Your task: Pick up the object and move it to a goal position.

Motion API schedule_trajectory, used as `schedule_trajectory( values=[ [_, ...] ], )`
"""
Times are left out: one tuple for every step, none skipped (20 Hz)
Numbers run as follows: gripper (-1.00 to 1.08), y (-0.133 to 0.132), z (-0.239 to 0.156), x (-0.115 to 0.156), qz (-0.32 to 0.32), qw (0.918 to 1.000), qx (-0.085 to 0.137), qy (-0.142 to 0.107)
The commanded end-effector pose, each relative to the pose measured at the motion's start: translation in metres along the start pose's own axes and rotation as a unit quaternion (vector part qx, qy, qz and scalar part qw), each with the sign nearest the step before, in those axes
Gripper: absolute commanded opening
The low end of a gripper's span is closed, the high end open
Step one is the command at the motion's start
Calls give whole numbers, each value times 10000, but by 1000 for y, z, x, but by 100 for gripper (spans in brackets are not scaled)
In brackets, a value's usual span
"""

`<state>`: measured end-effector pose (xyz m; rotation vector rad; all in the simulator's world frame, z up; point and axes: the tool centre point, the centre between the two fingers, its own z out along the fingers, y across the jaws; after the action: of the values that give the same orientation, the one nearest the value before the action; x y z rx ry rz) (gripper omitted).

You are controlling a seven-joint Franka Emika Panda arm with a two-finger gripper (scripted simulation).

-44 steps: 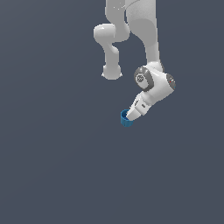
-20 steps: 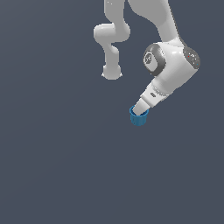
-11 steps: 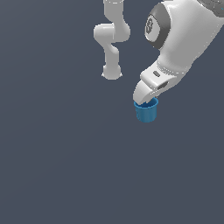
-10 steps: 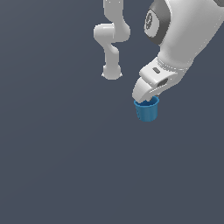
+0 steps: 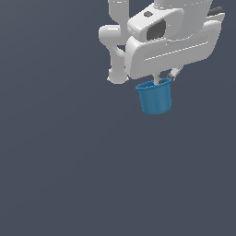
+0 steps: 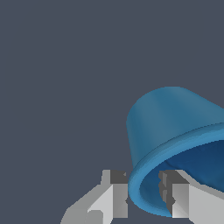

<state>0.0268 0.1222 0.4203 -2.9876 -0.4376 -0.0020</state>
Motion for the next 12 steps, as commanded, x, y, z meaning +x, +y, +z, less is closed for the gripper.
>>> schedule_trajectory(
  values=[
    [-100,10,-31,3,307,9992,149,218],
    [-100,14,-41,4,419,9985,202,292],
    [-100,18,-51,5,526,9976,251,362],
    [-100,22,-60,5,626,9967,298,428],
    [-100,25,-68,5,722,9956,342,490],
    [-100,29,-76,5,812,9944,384,549],
    [-100,33,-84,4,899,9932,423,605],
    [-100,36,-91,4,980,9920,459,657],
    [-100,39,-97,3,1056,9907,493,705],
    [-100,42,-103,3,1124,9895,523,748],
    [-100,45,-108,2,1184,9883,549,786],
    [-100,47,-113,2,1235,9873,572,818]
  ],
)
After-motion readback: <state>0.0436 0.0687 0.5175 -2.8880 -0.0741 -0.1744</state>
